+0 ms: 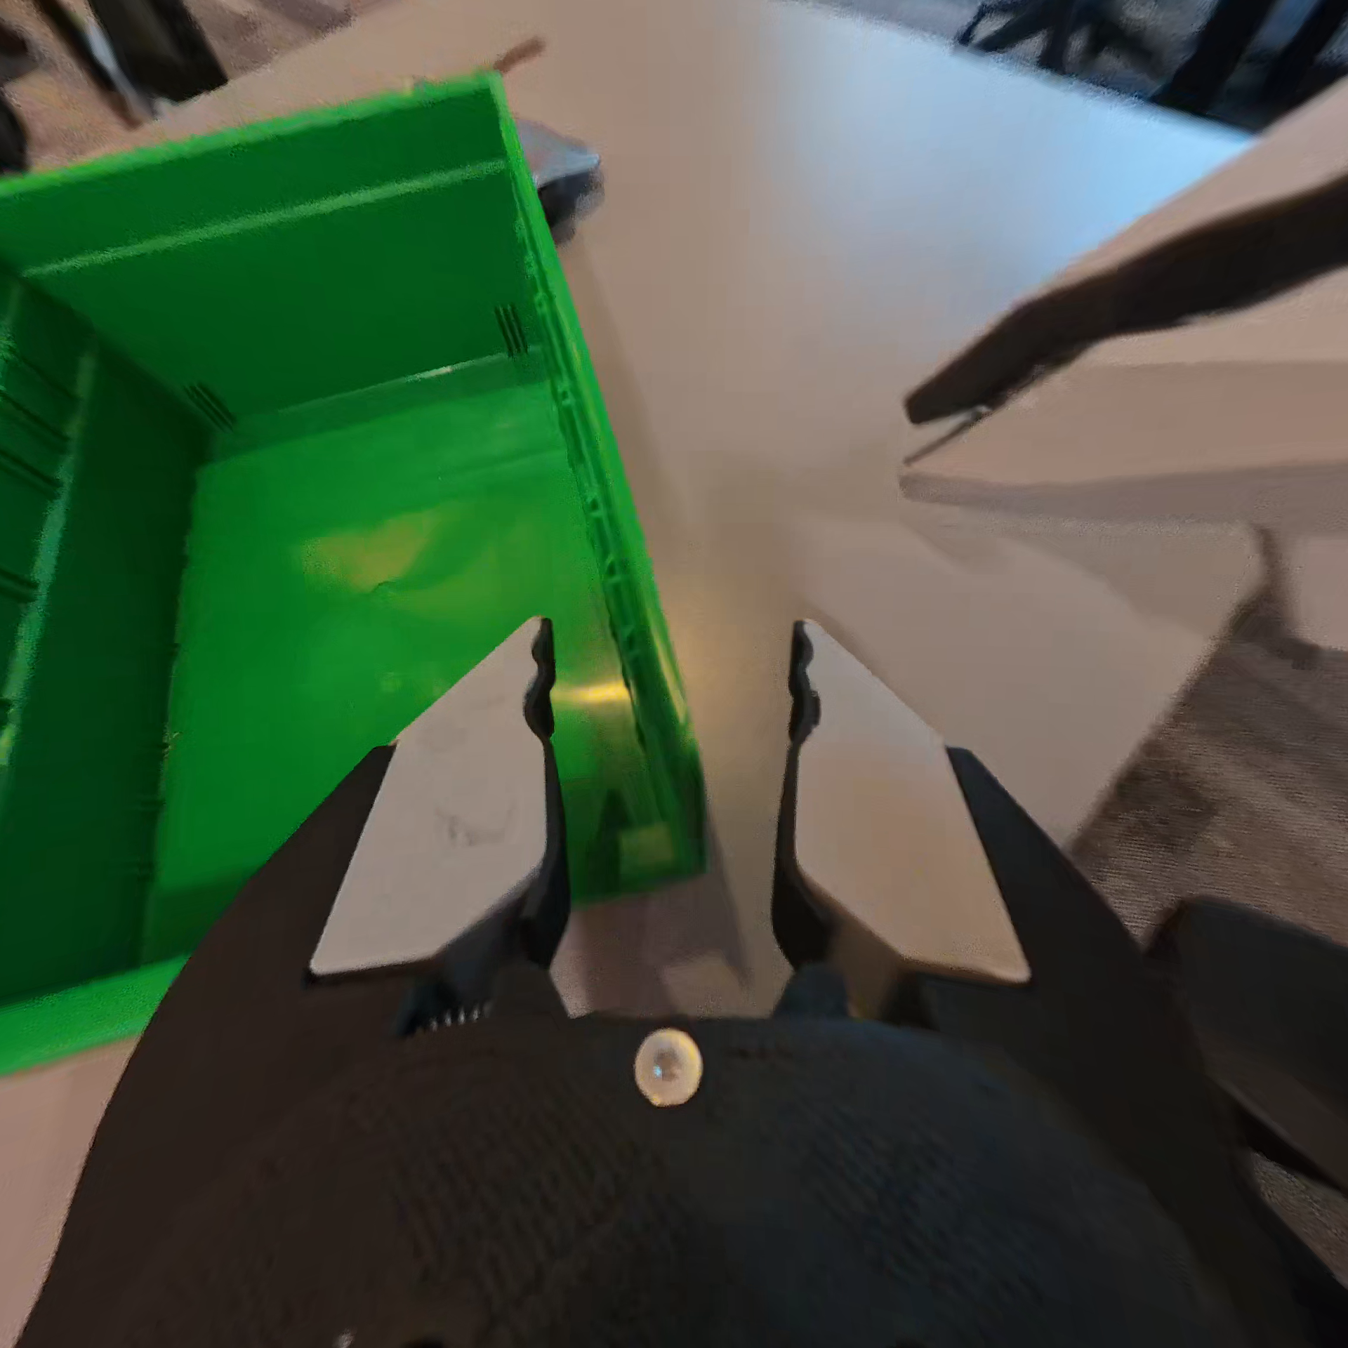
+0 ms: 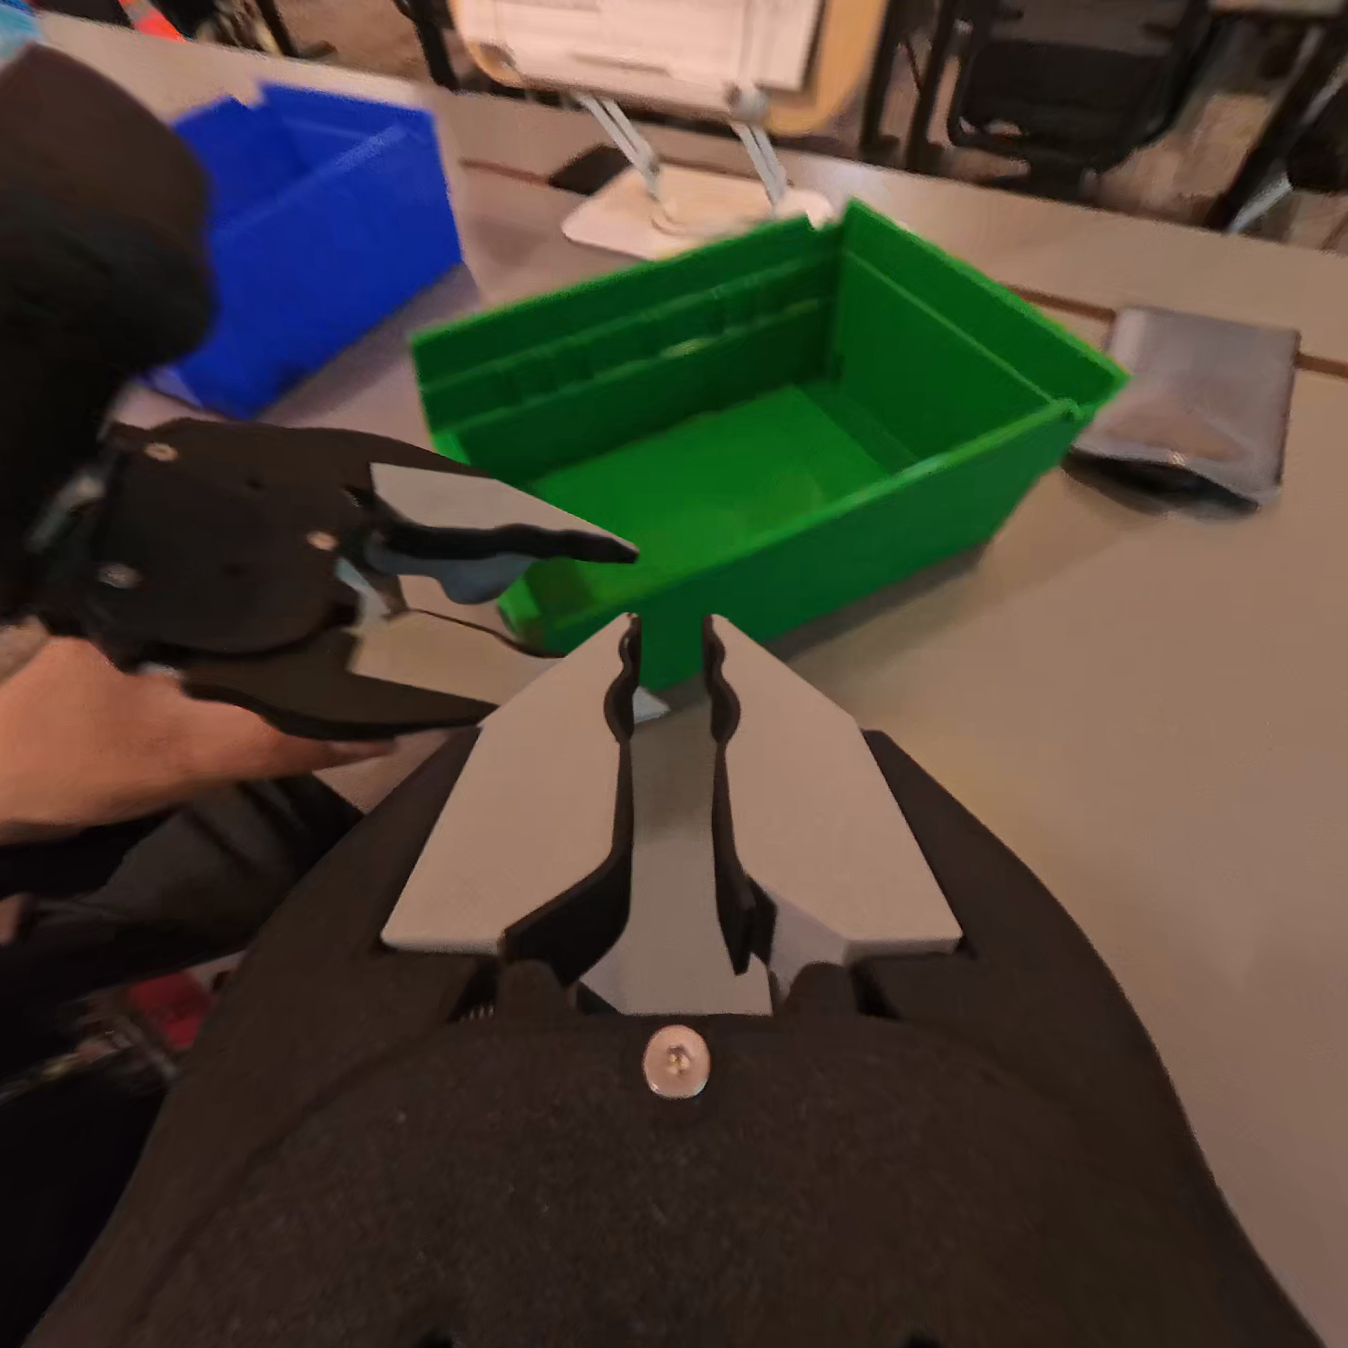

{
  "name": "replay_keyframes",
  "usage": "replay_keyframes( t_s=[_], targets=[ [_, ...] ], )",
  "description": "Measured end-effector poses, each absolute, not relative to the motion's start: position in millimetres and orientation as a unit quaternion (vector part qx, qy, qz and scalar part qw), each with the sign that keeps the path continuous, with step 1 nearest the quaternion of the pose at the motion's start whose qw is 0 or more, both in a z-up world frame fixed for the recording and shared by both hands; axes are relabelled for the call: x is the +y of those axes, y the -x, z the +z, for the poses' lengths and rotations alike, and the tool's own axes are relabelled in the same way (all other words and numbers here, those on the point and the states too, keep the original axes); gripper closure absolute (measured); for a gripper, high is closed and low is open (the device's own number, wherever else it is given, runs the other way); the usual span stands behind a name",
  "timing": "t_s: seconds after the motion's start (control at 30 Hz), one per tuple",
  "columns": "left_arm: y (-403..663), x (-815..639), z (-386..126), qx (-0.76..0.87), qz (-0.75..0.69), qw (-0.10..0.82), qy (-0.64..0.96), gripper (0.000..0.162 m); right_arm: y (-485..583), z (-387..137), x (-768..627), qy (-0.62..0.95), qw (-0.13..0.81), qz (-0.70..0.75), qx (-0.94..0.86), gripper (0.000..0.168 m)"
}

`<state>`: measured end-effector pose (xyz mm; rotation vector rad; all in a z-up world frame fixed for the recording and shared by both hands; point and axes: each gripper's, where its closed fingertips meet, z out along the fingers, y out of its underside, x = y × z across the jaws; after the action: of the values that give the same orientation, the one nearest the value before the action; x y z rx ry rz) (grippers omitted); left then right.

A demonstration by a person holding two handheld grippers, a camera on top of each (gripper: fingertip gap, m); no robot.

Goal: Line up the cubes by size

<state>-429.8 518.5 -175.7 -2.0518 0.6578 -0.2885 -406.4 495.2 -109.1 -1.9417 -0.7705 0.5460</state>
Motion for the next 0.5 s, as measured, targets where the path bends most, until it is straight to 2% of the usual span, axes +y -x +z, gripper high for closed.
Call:
replay_keyframes(
  t_s=[0.07, 0.13, 0.23, 0.3, 0.37, 0.4, 0.43, 0.5],
  targets=[
    [467.5, 488.4, -141.0, 0.271, -0.167, 0.49, 0.812, 0.088, 430.4, -91.9, 479.5, 0.779, 0.471, 0.246, -0.332, 0.144],
    [528.1, 452.0, -105.5, 0.279, -0.205, 0.514, 0.785, 0.085, 469.7, -83.9, 458.7, 0.764, 0.451, 0.269, -0.375, 0.133],
    [649.1, 414.9, -80.6, 0.281, -0.178, 0.528, 0.782, 0.081, 546.4, -112.6, 443.0, 0.764, 0.385, 0.257, -0.45, 0.12],
    [733.4, 406.1, -97.1, 0.28, -0.115, 0.486, 0.82, 0.086, 583.2, -151.8, 459.5, 0.795, 0.331, 0.204, -0.465, 0.109],
    [800.1, 405.5, -123.5, 0.287, -0.075, 0.436, 0.85, 0.09, 607.3, -186.6, 476.6, 0.817, 0.27, 0.166, -0.481, 0.111],
    [827.3, 410.7, -137.2, 0.285, -0.059, 0.419, 0.86, 0.094, 608.7, -199.4, 491.6, 0.826, 0.263, 0.123, -0.483, 0.112],
    [851.3, 418.2, -151.9, 0.279, -0.042, 0.403, 0.871, 0.09, 609.0, -205.8, 503.6, 0.824, 0.267, 0.086, -0.492, 0.108],
    [876.7, 428.4, -184.7, 0.297, -0.032, 0.357, 0.885, 0.096, 600.7, -220.7, 510.1, 0.823, 0.237, 0.042, -0.514, 0.123]
  ],
)
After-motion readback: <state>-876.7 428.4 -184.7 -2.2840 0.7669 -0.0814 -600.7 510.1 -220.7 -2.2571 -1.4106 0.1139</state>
